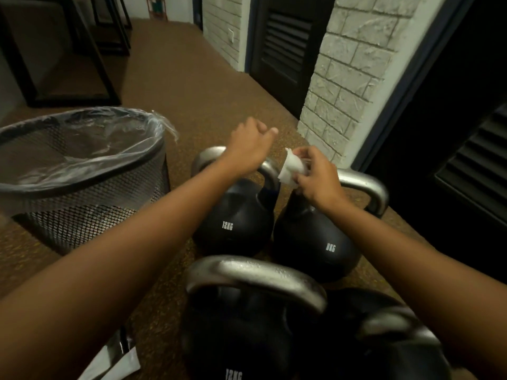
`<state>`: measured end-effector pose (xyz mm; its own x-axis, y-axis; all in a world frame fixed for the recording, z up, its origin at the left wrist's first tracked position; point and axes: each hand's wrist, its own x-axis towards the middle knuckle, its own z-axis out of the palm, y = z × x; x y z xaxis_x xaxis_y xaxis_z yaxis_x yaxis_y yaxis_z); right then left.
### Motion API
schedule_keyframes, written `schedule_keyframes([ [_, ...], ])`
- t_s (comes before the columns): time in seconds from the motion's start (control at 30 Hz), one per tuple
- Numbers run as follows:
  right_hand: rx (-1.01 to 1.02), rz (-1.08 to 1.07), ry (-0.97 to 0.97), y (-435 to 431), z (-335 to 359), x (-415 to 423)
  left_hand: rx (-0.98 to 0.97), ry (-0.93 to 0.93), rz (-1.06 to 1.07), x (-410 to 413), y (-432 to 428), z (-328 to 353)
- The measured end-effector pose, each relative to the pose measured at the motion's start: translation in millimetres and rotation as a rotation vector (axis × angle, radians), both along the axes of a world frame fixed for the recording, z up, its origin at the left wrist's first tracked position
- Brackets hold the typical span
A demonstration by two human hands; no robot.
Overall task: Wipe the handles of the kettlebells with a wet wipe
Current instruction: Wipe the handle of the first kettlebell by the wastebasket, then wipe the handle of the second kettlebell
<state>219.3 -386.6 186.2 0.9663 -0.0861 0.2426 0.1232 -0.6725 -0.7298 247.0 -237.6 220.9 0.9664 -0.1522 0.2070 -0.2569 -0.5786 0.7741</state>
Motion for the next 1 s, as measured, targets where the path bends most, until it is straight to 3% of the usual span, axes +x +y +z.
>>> schedule_keyframes([
  [0.13, 0.045, 0.029, -0.022, -9, 17, -6, -0.239, 0.370, -0.142, -15, -36, -4],
  [0.27, 0.134, 0.089, 0.002, -22, 38, -14, -0.391, 0.482, -0.130, -17, -51, 1],
  [0.47, 0.313, 0.255, 0.036, -55, 61, -24, -0.365, 0.319, -0.089, -23, -75, 14],
  [0.63, 0.367, 0.063, -0.049, -101, 57, -18, -0.190, 0.313, 0.007, -22, -73, 31],
  [0.77, 0.246, -0.021, 0.056, -130, 34, -17, 0.059, 0.262, 0.076, -22, -81, 34],
  [1.0, 0.024, 0.021, 0.335, -147, 2, -28, -0.035, 0.083, 0.014, -34, -119, 2],
])
